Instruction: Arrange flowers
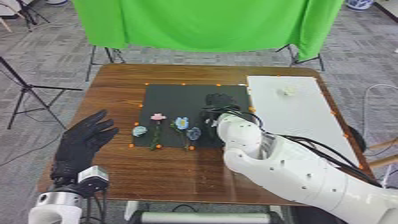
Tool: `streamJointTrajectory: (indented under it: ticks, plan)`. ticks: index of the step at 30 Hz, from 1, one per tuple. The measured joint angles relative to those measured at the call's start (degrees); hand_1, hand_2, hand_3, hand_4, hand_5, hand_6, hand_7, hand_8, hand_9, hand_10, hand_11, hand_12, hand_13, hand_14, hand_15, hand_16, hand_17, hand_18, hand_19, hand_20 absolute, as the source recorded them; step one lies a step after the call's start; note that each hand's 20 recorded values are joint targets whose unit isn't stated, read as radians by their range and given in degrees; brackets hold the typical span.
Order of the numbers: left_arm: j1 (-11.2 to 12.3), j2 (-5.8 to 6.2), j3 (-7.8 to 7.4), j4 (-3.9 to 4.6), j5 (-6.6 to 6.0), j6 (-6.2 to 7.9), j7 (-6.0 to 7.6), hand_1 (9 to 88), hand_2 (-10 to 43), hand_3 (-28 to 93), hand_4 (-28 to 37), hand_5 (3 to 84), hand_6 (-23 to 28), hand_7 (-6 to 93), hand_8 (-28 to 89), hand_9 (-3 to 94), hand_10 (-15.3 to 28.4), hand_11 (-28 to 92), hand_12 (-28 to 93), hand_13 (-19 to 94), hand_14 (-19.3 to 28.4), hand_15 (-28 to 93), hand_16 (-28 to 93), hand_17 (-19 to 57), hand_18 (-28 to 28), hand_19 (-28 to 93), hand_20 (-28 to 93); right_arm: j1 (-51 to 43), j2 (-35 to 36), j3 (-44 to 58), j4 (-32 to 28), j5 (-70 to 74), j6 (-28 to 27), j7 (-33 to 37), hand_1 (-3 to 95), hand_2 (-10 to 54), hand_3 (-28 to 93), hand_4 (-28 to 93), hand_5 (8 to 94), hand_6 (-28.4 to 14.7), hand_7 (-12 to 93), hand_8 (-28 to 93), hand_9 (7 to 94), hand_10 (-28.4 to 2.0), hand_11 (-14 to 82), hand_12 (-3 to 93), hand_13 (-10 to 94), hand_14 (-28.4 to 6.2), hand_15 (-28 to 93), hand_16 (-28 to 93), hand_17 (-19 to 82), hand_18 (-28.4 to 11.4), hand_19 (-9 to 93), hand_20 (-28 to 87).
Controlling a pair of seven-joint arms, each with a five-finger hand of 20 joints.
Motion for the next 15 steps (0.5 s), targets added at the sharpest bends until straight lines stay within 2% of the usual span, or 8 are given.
streamJointTrajectory:
  ticks: [9, 12, 15]
  plan:
    - [0.1, 0.0, 0.16, -0.04, 0.0, 0.07, 0.14, 25.5, 4.3, 83, -18.5, 43.3, 11.9, 15.5, -10, 40.1, 20.2, 28, 10, 32, 27.6, 54, -11, -5.8, 24.1, 64, -5, 0.9, 2.9, 1.7, -1.3, 1.3, 2.6, -1.1, 23.5, 0.0, 88, -25, 59.1, -3.1, 17, -13, 70.7, -18.1, 36.7, 15.7, 73, -11.4, 87, 12, 29, -24.9, 92, 21]
    - [0.2, 0.04, 0.24, -0.04, -0.01, 0.11, 0.33, 25.4, 4.2, 83, -18.5, 43.2, 11.9, 15.6, -10, 40.1, 20.1, 28, 10, 32, 27.6, 54, -11, -5.8, 24.1, 64, -5, 1.9, 5.3, 2.0, -1.4, 3.2, 5.7, -3.4, 20.5, 4.2, 89, -25, 58.1, -2.8, 18, -14, 65.5, -18.7, 27.8, 14.0, 70, -11.6, 85, 11, 27, -23.8, 90, 20]
    - [0.2, 0.08, 0.45, -0.04, -0.02, 0.12, 0.53, 25.5, 4.2, 83, -18.6, 43.2, 11.9, 15.6, -10, 40.1, 20.1, 28, 10, 32, 27.6, 54, -11, -5.8, 24.1, 64, -5, 3.3, 8.5, 2.2, -1.1, 5.9, 8.5, -7.1, 18.9, 5.8, 90, -25, 55.5, -2.7, 18, -14, 59.3, -18.1, 20.6, 13.0, 68, -12.5, 85, 11, 26, -23.6, 89, 19]
